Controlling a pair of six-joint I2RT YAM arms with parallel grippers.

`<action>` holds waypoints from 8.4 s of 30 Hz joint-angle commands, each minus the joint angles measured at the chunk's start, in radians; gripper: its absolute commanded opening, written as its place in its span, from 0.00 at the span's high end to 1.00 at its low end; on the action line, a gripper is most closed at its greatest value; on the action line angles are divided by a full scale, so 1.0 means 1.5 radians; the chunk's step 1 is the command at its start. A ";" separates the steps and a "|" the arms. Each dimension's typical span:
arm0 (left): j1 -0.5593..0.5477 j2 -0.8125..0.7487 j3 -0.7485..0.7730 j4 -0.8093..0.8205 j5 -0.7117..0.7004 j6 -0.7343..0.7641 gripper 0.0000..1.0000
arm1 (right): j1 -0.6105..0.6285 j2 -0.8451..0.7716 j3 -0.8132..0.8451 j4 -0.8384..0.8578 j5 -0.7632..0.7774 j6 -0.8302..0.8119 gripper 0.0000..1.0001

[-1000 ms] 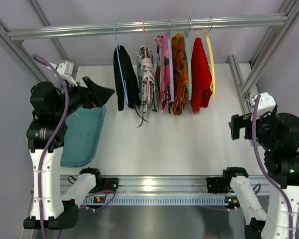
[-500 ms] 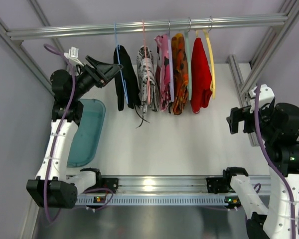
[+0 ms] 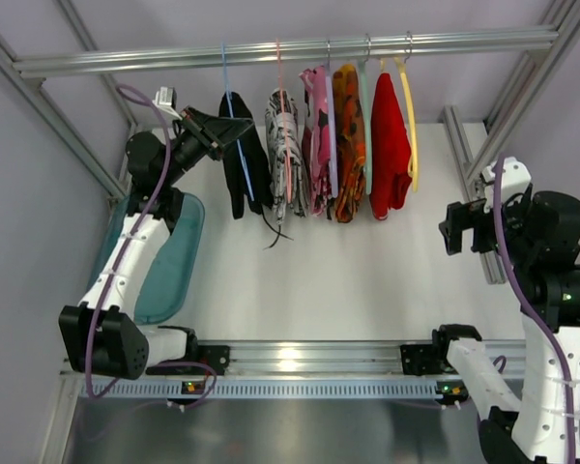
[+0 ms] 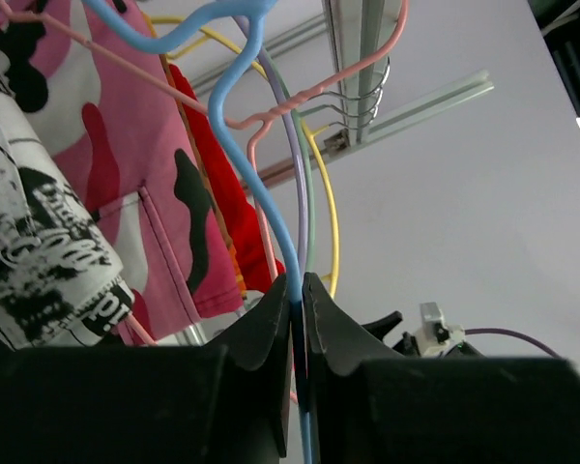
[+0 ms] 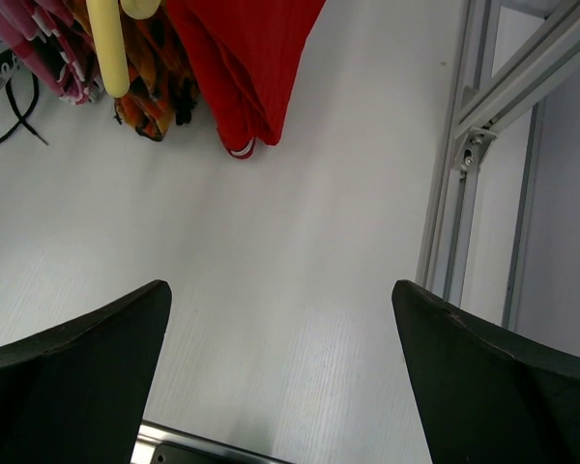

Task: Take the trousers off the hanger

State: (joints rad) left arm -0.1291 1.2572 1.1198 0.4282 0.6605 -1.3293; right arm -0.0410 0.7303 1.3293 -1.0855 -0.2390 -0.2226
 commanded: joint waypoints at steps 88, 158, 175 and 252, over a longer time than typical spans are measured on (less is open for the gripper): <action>0.034 -0.355 -0.123 -0.042 0.107 0.281 0.96 | 0.635 0.833 0.615 0.676 -0.341 0.822 0.72; 0.032 -0.443 -0.164 -0.328 -0.241 0.805 1.00 | 0.578 0.728 0.524 0.642 -0.341 0.873 1.00; 0.035 -0.328 0.220 -0.342 -0.237 0.577 1.00 | 0.566 0.723 0.403 0.551 -0.314 0.729 1.00; 0.199 -0.026 0.510 -0.182 -0.755 1.053 1.00 | 0.627 0.632 0.337 0.370 -0.236 0.455 1.00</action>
State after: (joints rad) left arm 0.1242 1.2491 1.8462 0.0952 -0.5396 0.2924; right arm 0.8883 1.7355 1.7882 -0.5251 -0.5987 0.4820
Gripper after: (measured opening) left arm 0.067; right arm 0.036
